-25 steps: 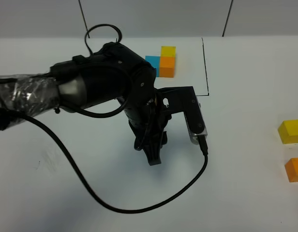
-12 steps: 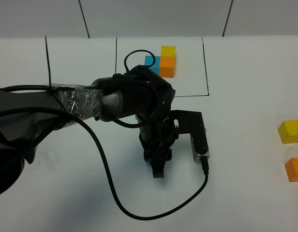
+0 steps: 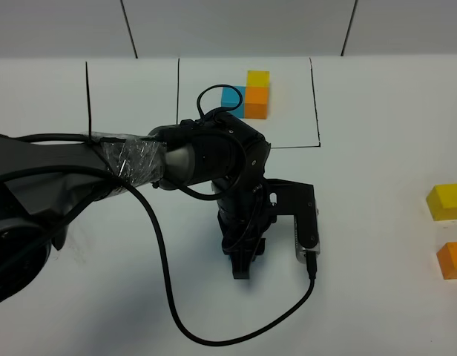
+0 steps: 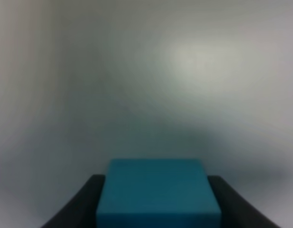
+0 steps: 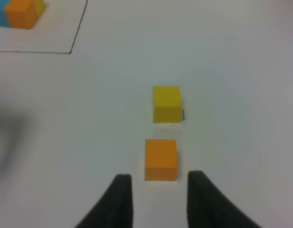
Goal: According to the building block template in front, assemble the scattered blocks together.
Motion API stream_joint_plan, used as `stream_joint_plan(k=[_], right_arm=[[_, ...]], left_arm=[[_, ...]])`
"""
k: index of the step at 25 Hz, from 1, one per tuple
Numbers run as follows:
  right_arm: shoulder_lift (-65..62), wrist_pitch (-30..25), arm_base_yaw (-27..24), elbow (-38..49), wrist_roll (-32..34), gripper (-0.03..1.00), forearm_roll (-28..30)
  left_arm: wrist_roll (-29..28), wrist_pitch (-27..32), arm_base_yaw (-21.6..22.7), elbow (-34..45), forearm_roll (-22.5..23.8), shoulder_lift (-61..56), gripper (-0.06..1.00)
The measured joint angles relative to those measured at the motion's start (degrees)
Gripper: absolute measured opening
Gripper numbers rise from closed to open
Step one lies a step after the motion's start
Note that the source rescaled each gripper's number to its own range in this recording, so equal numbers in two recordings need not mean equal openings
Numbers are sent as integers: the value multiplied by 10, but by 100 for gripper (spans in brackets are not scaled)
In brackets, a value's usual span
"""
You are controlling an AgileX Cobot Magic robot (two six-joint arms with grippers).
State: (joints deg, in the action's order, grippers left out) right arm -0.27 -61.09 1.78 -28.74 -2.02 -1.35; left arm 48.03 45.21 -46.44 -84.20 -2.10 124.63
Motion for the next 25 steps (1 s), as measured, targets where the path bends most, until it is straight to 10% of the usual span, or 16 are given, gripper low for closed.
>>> stream_joint_plan(k=[6, 9, 18, 25], right_arm=[[0, 0, 0, 0, 0, 0, 0], [0, 0, 0, 0, 0, 0, 0], [0, 0, 0, 0, 0, 0, 0], [0, 0, 0, 0, 0, 0, 0]], left_arm=[[-7, 8, 0, -3, 11, -25, 84], [-33, 28, 0, -21, 37, -77, 99], [-82, 175, 14, -33, 207, -260, 84], [-224, 230, 113, -33, 231, -361, 69]])
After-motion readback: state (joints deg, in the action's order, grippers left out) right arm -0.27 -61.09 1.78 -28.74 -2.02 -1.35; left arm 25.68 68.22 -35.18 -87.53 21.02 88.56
